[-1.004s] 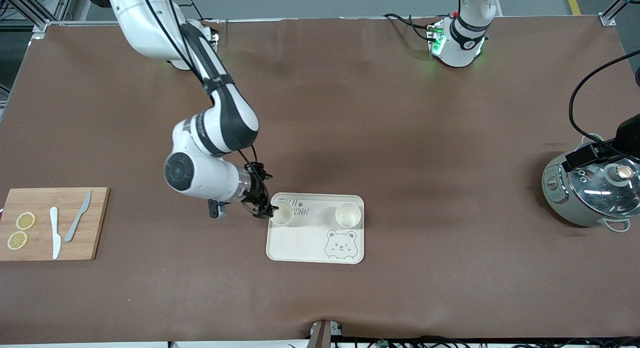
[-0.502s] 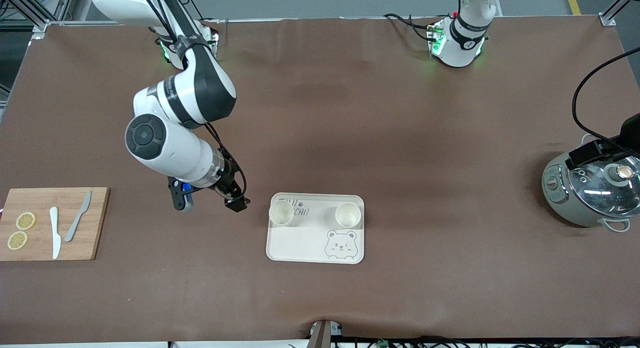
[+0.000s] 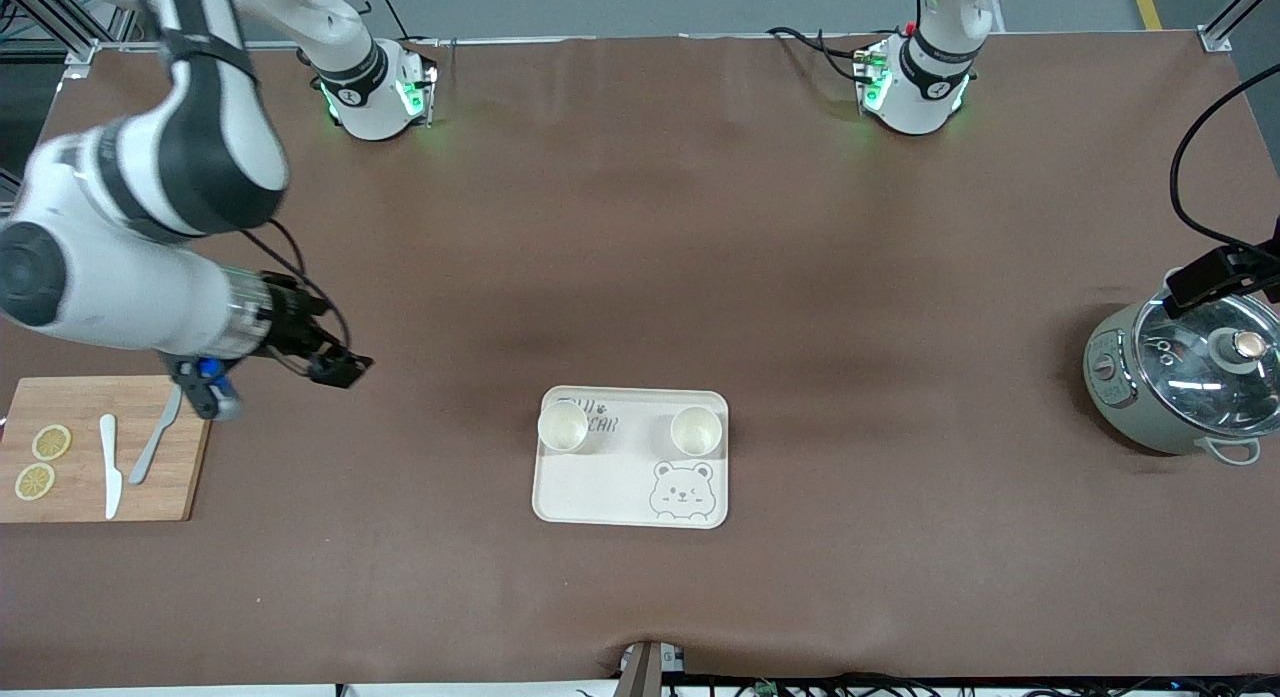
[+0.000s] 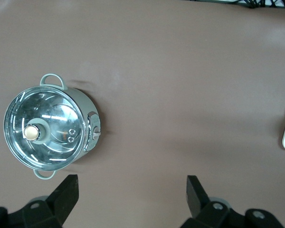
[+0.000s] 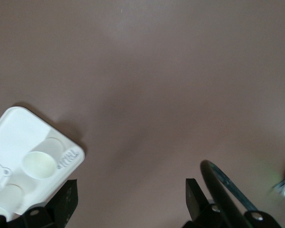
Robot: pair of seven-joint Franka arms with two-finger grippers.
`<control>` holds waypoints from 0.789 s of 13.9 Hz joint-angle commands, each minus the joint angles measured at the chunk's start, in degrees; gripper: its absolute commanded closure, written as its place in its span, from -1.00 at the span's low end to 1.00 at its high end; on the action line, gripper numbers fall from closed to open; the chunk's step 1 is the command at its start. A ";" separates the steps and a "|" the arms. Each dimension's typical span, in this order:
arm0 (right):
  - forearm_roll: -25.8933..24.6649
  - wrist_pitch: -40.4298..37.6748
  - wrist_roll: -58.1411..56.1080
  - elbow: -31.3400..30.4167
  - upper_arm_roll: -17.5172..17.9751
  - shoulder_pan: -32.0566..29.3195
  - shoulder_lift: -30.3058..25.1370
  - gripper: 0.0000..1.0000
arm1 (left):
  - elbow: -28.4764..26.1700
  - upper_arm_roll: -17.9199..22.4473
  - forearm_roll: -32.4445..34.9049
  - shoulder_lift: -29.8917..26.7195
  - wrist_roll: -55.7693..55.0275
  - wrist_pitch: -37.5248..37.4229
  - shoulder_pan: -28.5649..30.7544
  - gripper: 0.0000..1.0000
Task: Place white IKEA cup upright on tray with both arms
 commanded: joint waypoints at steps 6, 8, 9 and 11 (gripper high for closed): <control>-7.66 -4.43 -37.87 -4.11 10.39 -15.76 -9.12 -1.00 | -16.15 -0.04 -1.80 -11.79 1.26 5.44 -0.31 -1.00; -7.66 -6.98 -43.28 -0.95 10.48 -17.53 -9.04 -1.00 | -15.90 -0.21 -1.89 -11.81 1.35 5.09 -0.05 -1.00; -7.92 -7.60 -43.29 0.28 10.56 -17.53 -9.04 -1.00 | -15.64 -0.30 -1.98 -11.72 1.44 5.01 -0.04 -1.00; -9.33 -7.87 -43.55 0.21 11.17 -17.53 -10.87 -1.00 | -15.55 -0.48 -2.07 -11.54 1.44 4.83 -0.13 -1.00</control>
